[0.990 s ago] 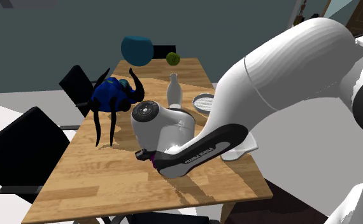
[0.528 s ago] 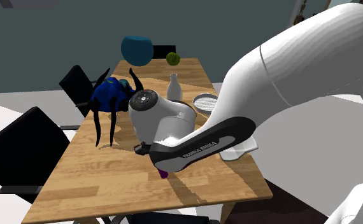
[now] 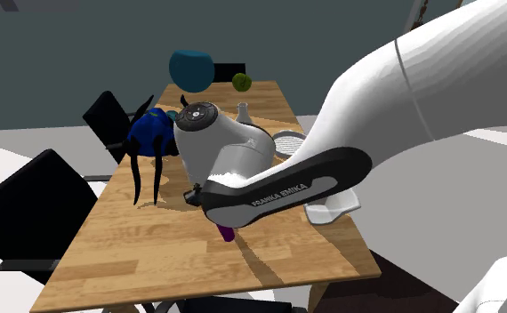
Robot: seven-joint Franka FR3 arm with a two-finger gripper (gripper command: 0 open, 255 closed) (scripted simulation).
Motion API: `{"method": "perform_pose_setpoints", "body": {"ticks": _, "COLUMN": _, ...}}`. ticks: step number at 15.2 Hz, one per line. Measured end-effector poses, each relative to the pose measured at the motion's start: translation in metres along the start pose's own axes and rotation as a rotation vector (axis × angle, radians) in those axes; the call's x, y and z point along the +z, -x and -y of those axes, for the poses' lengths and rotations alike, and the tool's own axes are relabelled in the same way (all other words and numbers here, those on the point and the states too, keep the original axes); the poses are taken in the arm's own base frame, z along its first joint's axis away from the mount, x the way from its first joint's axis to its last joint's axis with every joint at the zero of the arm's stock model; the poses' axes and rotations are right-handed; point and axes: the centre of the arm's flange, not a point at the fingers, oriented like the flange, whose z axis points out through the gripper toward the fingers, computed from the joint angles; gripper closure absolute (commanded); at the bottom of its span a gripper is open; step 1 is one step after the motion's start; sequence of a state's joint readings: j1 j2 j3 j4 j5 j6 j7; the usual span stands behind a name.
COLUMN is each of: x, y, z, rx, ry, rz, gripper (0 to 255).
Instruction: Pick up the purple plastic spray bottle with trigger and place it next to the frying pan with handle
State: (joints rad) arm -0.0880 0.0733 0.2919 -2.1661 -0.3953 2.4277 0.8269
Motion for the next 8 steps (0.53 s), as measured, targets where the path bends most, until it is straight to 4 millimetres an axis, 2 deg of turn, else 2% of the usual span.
{"method": "perform_pose_setpoints", "body": {"ticks": 8, "x": -0.040, "y": -0.012, "z": -0.004, "rx": 0.000, "ry": 0.000, "rz": 0.000, "gripper": 255}}
